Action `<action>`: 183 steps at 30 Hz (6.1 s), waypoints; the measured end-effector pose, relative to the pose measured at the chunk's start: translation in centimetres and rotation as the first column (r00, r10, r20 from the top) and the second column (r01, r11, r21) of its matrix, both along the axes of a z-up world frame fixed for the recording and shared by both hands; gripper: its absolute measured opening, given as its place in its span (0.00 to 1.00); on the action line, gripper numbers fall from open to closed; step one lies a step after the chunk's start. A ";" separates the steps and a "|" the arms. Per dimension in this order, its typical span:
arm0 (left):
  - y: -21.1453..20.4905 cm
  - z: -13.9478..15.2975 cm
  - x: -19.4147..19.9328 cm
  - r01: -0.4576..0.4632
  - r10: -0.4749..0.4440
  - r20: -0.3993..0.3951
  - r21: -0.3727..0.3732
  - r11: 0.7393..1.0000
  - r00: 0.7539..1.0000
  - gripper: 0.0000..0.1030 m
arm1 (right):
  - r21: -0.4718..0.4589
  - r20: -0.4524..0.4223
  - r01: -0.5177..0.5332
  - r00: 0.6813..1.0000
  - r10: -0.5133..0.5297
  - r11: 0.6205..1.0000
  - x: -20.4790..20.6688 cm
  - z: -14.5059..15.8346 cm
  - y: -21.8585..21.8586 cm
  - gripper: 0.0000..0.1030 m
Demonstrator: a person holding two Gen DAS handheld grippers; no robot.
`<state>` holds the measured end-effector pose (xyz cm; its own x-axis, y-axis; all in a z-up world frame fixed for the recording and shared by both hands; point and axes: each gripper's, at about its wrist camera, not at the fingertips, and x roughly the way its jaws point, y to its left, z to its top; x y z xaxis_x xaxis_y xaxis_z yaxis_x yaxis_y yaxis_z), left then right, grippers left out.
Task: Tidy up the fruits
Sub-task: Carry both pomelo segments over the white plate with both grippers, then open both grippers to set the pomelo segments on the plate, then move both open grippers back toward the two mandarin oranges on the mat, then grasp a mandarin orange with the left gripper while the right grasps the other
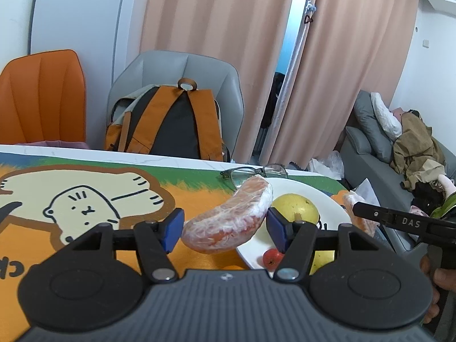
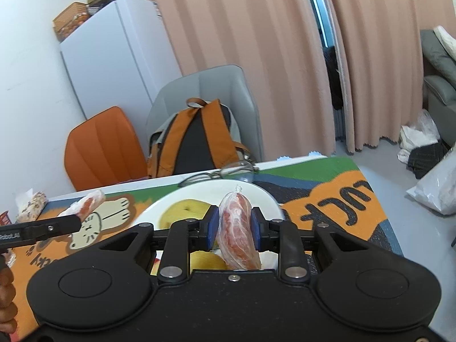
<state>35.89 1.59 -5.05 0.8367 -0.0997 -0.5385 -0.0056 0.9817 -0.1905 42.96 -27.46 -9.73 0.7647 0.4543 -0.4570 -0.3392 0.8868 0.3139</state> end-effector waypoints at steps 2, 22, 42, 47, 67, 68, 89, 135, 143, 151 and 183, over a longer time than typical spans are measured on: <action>-0.3 -0.2 0.3 0.004 -0.003 -0.005 0.003 1.000 1.000 0.60 | 0.010 -0.006 -0.001 1.000 0.001 1.000 0.3 -0.6 -0.1 0.25; -1.9 -1.4 3.2 0.038 -0.038 -0.038 -0.006 0.999 0.999 0.60 | 0.070 0.016 0.017 1.000 -0.018 0.997 0.0 -1.3 -0.7 0.37; -3.7 -1.4 3.4 -0.006 0.005 -0.055 -0.013 1.000 0.998 0.70 | 0.063 0.011 -0.014 1.000 0.013 0.998 -0.3 -1.1 -1.0 0.46; -1.8 -1.1 2.1 -0.040 0.039 -0.075 -0.020 0.999 0.996 0.70 | 0.064 0.008 -0.021 1.000 0.020 0.998 -0.7 -0.5 -0.2 0.46; 2.8 -0.3 -3.8 -0.109 0.105 -0.080 -0.057 0.992 0.991 0.87 | 0.042 0.013 -0.035 0.999 0.034 0.999 -5.9 1.3 2.1 0.61; 3.1 -0.4 -3.9 -0.112 0.106 -0.083 -0.060 0.992 0.991 0.89 | 0.040 0.013 -0.036 0.999 0.036 0.999 -6.1 1.3 2.2 0.62; 6.6 -1.4 -8.1 -0.156 0.149 -0.095 -0.078 0.985 0.984 0.95 | 0.012 0.041 -0.072 0.997 0.072 0.997 -9.8 1.5 4.4 0.97; 5.0 -4.9 -4.5 -0.060 0.046 -0.137 -0.098 0.993 0.989 0.70 | -0.027 -0.104 -0.202 0.975 0.198 0.979 -9.2 -2.7 11.4 0.52; 3.8 -6.0 -2.2 -0.034 0.017 -0.159 -0.109 0.993 0.987 0.65 | 0.027 -0.132 -0.181 0.974 0.183 0.983 -7.9 -2.9 10.1 0.46; 4.6 -6.8 -1.4 -0.028 0.000 -0.170 -0.161 0.987 0.985 0.35 | 0.038 -0.137 -0.192 0.971 0.195 0.981 -7.7 -2.8 10.8 0.48; 12.4 -4.9 -8.0 -0.238 0.220 -0.122 -0.167 0.957 0.968 0.35 | -0.082 -0.152 -0.121 0.983 0.108 0.989 -6.9 -3.5 18.1 0.29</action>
